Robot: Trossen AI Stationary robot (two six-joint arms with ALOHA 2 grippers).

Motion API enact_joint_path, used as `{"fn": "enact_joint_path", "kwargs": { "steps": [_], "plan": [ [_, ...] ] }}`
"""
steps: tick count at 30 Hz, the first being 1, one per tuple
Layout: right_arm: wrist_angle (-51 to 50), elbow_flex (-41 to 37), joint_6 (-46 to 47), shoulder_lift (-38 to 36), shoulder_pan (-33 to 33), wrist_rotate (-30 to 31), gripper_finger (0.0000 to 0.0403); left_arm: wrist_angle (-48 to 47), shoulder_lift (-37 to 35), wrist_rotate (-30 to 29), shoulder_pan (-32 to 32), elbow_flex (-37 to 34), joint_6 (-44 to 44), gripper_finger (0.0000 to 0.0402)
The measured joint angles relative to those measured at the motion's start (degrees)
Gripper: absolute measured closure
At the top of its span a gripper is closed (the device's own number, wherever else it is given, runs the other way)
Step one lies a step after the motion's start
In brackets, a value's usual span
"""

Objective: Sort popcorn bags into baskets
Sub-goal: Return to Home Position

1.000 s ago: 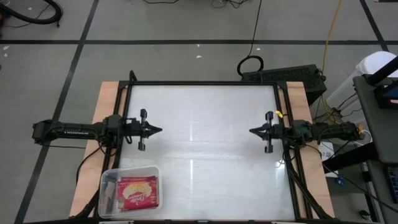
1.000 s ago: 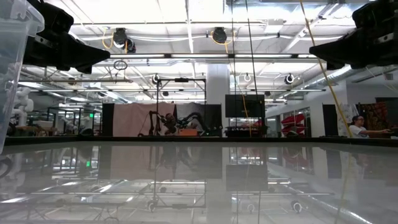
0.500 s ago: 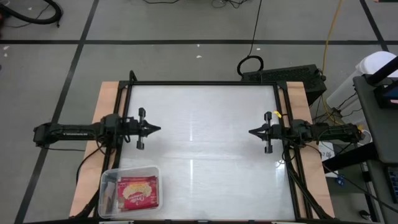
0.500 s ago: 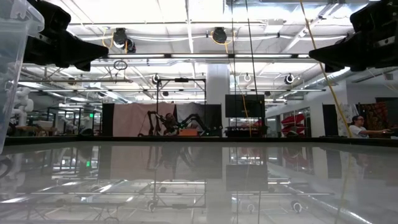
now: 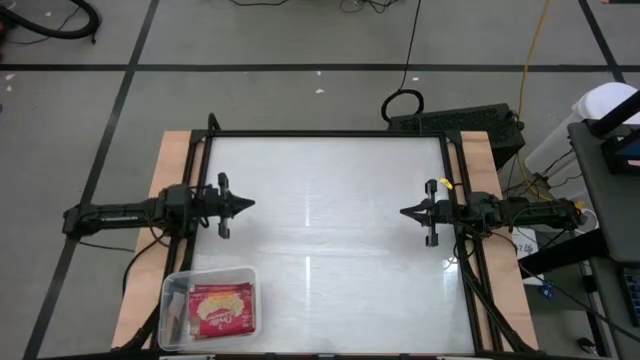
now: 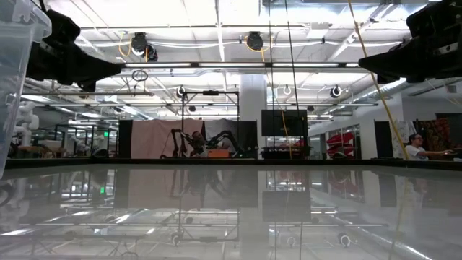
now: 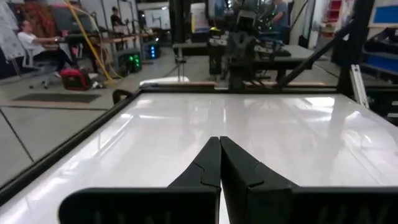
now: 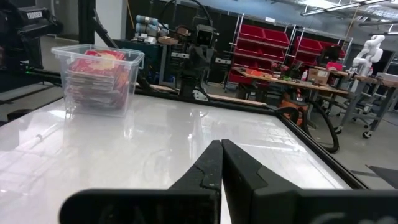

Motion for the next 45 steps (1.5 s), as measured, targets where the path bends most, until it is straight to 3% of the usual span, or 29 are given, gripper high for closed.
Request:
{"fn": "enact_joint_path", "kwargs": {
  "steps": [6, 15, 45],
  "plan": [
    [0.0, 0.0, 0.0, 0.0, 0.0, 0.0, 0.0403, -2.9, -2.8, -4.1, -2.6, -1.3, 0.6, 0.0401],
    [0.1, 0.0, 0.0, 0.0, 0.0, 0.0, 0.0403, -2.3, -9.8, -4.1, -6.7, -1.3, 4.9, 0.0401],
    [0.4, 0.0, 0.0, 0.0, 0.0, 0.0, 0.0403, -5.2, -9.4, -5.1, -7.2, -1.2, 3.5, 0.0376]
  ]
}}
